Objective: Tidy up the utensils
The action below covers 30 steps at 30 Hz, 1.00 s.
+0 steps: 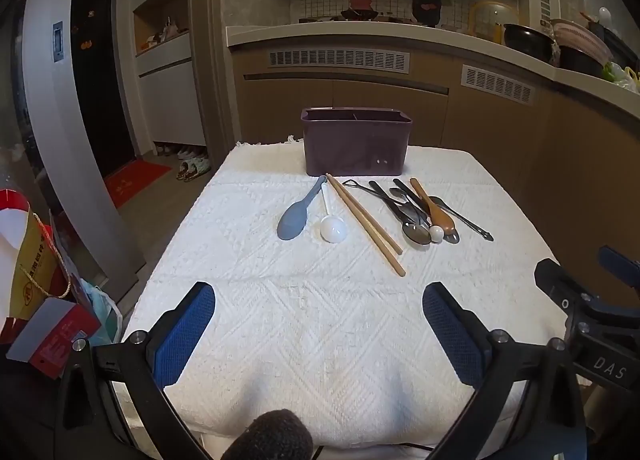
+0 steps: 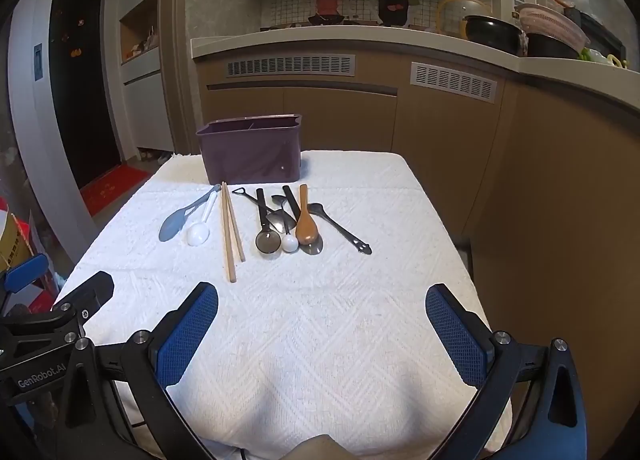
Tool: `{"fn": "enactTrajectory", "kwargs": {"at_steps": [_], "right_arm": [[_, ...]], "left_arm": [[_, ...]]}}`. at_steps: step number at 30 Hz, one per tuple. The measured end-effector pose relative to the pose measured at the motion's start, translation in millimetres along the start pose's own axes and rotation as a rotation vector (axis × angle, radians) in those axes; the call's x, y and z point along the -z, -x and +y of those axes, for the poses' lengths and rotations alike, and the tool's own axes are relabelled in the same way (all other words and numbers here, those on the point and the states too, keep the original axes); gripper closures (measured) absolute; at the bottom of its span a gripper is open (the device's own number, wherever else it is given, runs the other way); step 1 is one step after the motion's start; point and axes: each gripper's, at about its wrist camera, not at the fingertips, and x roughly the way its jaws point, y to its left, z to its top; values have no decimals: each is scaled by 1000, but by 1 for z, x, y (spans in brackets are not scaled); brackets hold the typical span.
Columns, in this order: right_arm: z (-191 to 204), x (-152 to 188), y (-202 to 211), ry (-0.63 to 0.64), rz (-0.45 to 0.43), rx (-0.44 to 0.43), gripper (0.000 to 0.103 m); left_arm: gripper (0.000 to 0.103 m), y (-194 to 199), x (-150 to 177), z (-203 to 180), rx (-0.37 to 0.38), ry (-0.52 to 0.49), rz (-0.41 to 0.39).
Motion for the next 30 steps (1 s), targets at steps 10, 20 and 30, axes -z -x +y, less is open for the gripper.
{"fn": "enactTrajectory", "kwargs": {"at_steps": [10,20,30], "right_arm": [[0,1,-1,1,1,1,0],[2,1,-1,-1,0,-1,0],[0,3,-6,1,8,-1,0]], "left_arm": [[0,0,0,-1,0,-1,1],[0,0,0,-1,0,-1,1],[0,-1,2,-1,0,-2,6]]}}
